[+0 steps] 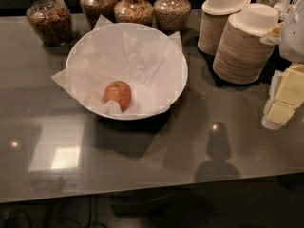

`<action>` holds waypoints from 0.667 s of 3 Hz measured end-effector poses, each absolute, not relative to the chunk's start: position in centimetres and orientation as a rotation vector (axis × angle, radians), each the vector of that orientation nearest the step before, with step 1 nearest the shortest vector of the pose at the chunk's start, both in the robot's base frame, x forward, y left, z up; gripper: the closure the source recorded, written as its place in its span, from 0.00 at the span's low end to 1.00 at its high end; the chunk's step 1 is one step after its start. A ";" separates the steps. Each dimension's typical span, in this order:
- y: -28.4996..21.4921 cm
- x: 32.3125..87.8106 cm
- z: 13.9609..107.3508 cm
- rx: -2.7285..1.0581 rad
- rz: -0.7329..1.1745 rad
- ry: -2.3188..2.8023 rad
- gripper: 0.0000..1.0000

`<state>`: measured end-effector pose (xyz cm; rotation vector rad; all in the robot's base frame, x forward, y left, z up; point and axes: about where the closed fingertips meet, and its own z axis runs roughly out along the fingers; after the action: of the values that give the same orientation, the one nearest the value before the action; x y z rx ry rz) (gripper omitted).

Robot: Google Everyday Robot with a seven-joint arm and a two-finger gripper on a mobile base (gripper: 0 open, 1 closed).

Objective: Pick apple from white bowl

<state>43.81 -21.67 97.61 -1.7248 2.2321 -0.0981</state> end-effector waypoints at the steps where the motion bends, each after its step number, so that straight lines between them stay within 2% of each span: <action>1: -21.7 43.8 97.6 -1.725 -0.098 2.232 0.00; 2: -21.0 44.5 97.9 -1.716 -0.091 2.199 0.00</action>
Offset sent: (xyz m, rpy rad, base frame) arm 0.0158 0.0152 0.0021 0.0514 -0.0323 0.0266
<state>44.49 -20.96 97.94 -1.7157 2.1988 -0.0908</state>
